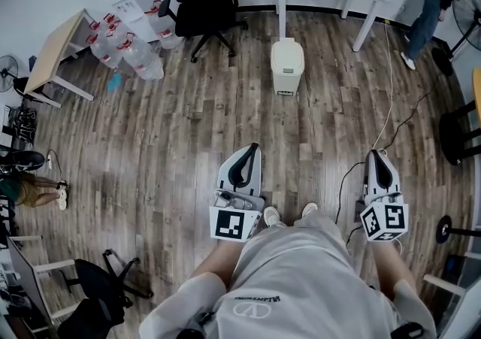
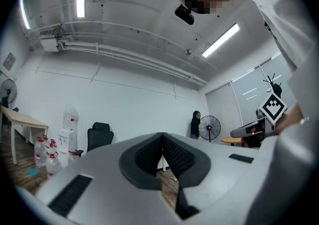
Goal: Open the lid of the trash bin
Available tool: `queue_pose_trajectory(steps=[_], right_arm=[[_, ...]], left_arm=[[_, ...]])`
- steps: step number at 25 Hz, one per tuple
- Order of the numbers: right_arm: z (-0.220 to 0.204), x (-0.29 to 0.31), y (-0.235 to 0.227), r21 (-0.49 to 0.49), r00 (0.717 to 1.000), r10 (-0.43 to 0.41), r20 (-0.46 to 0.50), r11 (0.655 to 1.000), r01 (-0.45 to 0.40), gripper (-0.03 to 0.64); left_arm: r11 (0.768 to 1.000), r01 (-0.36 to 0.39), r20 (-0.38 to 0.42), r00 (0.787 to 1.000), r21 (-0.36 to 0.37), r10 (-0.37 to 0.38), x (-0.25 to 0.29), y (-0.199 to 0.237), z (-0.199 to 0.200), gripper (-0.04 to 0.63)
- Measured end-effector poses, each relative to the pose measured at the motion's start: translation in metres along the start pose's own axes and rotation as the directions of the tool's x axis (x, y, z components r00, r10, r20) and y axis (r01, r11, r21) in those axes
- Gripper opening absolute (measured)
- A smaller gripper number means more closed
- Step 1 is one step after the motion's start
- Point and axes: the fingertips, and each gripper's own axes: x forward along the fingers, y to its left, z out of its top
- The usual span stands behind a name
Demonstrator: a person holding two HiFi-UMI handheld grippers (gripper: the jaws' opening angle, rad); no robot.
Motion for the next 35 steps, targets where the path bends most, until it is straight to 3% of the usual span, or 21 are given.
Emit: queue_pose_trajectory(steps=[12, 27, 35], right_arm=[[0.004, 0.051, 0.004, -0.007, 0.999, 0.034, 0.004, 0.999, -0.034, 0.015], [0.024, 0.193, -0.084, 0.017, 0.991, 0.134, 0.006, 0.991, -0.134, 0.015], [0.034, 0.254, -0.128, 0.017, 0.985, 0.17, 0.009, 0.985, -0.17, 0.015]], left_arm=[[0.999, 0.034, -0.008, 0.999, -0.015, -0.034, 0.054, 0.009, -0.015, -0.002], [1.0, 0.016, -0.057, 0.998, 0.024, -0.015, 0.211, 0.002, -0.048, -0.002], [1.0, -0.005, -0.075, 0.997, 0.007, 0.005, 0.282, -0.007, -0.072, -0.002]])
